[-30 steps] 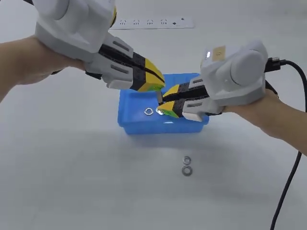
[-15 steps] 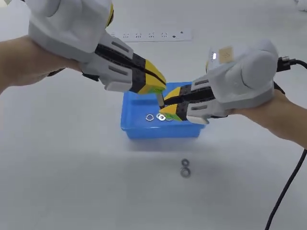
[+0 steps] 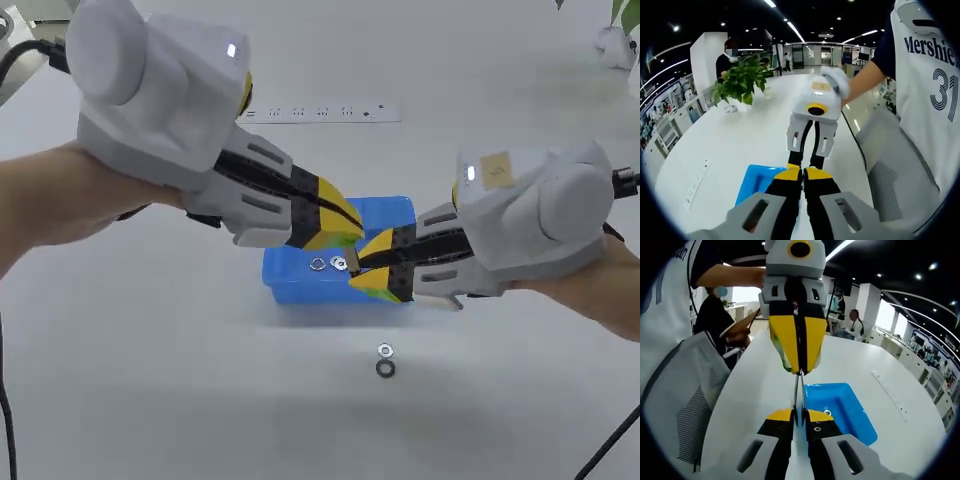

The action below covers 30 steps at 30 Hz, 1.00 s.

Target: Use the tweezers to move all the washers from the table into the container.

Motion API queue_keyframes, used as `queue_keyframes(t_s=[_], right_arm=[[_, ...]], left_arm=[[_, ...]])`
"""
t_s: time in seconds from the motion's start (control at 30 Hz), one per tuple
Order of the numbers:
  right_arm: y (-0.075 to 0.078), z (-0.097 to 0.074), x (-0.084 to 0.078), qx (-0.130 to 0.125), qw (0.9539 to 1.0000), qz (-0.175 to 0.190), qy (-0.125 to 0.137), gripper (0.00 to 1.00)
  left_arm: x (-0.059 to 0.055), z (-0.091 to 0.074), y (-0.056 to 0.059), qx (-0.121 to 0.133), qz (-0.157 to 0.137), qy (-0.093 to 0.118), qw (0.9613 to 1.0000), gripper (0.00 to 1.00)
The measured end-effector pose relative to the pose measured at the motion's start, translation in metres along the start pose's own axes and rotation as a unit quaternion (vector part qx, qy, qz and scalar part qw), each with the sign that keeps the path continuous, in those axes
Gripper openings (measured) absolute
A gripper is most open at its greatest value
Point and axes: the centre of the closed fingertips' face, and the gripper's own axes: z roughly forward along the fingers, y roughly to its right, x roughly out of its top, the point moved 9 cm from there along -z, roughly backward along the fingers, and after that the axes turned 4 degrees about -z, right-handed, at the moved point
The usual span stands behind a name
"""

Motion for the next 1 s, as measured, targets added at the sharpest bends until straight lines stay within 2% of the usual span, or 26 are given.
queue_keyframes(t_s=[0.27,0.47,0.7,1.0], right_arm=[[-0.03,-0.009,-0.008,0.02,0.9998,-0.001,-0.001,0.1],[-0.045,-0.01,-0.019,0.033,0.9994,-0.004,-0.009,0.1],[-0.05,-0.006,-0.033,0.04,0.9991,0.003,-0.016,0.1],[-0.047,0.0,-0.047,0.042,0.9989,0.011,-0.019,0.1]], left_arm=[[-0.004,0.009,0.027,-0.011,-0.018,0.007,0.9997,0.06],[-0.012,0.02,0.041,-0.018,-0.023,0.004,0.9996,0.06],[-0.023,0.03,0.043,-0.02,-0.036,0.001,0.9991,0.06],[-0.032,0.041,0.036,-0.021,-0.049,-0.009,0.9985,0.06]])
